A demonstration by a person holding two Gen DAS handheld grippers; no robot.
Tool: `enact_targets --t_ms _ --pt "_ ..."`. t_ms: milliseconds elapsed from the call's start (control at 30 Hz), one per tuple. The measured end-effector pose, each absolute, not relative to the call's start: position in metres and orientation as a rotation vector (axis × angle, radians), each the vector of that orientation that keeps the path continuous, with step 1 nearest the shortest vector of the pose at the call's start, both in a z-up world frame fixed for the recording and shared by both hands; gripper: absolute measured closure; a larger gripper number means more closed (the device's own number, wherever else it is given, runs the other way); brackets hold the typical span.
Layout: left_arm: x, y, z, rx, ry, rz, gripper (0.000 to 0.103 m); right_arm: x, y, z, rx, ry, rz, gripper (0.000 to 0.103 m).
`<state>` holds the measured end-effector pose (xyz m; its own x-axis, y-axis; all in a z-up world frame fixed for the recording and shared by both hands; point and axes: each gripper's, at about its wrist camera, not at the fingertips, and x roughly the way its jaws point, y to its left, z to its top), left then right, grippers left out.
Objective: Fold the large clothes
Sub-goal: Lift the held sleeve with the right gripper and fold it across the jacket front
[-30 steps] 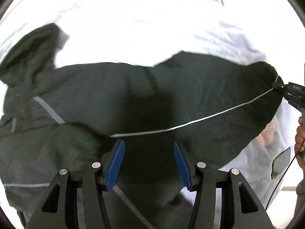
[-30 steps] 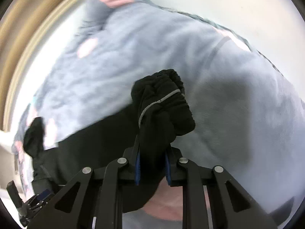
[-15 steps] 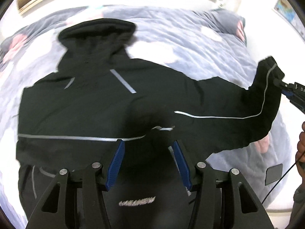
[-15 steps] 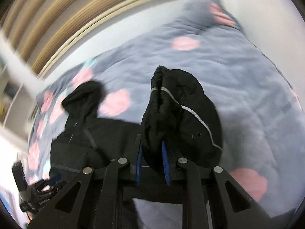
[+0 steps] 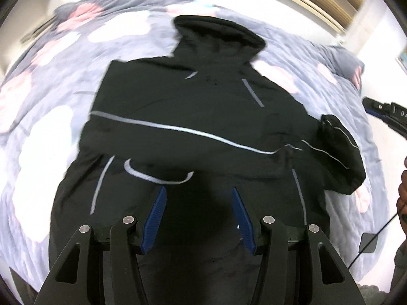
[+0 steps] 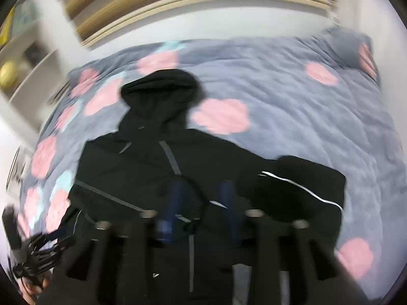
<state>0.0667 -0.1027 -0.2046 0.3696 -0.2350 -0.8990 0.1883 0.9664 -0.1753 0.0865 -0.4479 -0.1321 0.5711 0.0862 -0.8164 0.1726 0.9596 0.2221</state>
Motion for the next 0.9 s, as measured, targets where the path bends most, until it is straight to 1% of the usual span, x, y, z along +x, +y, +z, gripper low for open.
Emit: enact_targets --t_ms 67,200,233,333,500,633,667,733,767,833,900 --pt "0.066 -0.088 -0.210 -0.062 1.171 -0.252 0.048 0.079 -0.482 -0.142 0.337 0.970 -0.123 0.050" --pt "0.070 -0.076 -0.225 -0.092 1.203 -0.220 0.048 0.068 -0.537 -0.179 0.405 1.071 -0.238 0.048" --pt "0.073 -0.075 -0.228 -0.101 1.211 -0.214 0.048 0.068 -0.543 -0.188 0.420 1.094 -0.246 0.046" --pt "0.084 -0.082 -0.237 -0.126 1.230 -0.210 0.048 0.075 -0.543 -0.220 0.432 1.157 -0.231 0.035" --pt "0.102 -0.112 -0.237 -0.111 1.228 -0.250 0.048 0.114 -0.515 -0.256 0.307 1.216 -0.227 0.033" --pt "0.111 -0.139 -0.237 -0.056 1.233 -0.288 0.048 0.141 -0.509 -0.287 0.168 1.279 -0.339 0.035" --pt "0.113 -0.143 -0.240 -0.044 1.241 -0.293 0.048 0.145 -0.513 -0.295 0.176 1.299 -0.349 0.043" --pt "0.119 -0.147 -0.245 -0.033 1.254 -0.299 0.048 0.146 -0.521 -0.301 0.202 1.306 -0.345 0.054" --pt "0.122 -0.148 -0.248 -0.031 1.262 -0.298 0.048 0.146 -0.522 -0.300 0.214 1.301 -0.330 0.065" --pt "0.127 -0.150 -0.254 -0.041 1.278 -0.297 0.048 0.143 -0.520 -0.291 0.220 1.287 -0.300 0.075" --pt "0.132 -0.150 -0.257 -0.049 1.283 -0.298 0.048 0.140 -0.512 -0.271 0.220 1.245 -0.255 0.078"
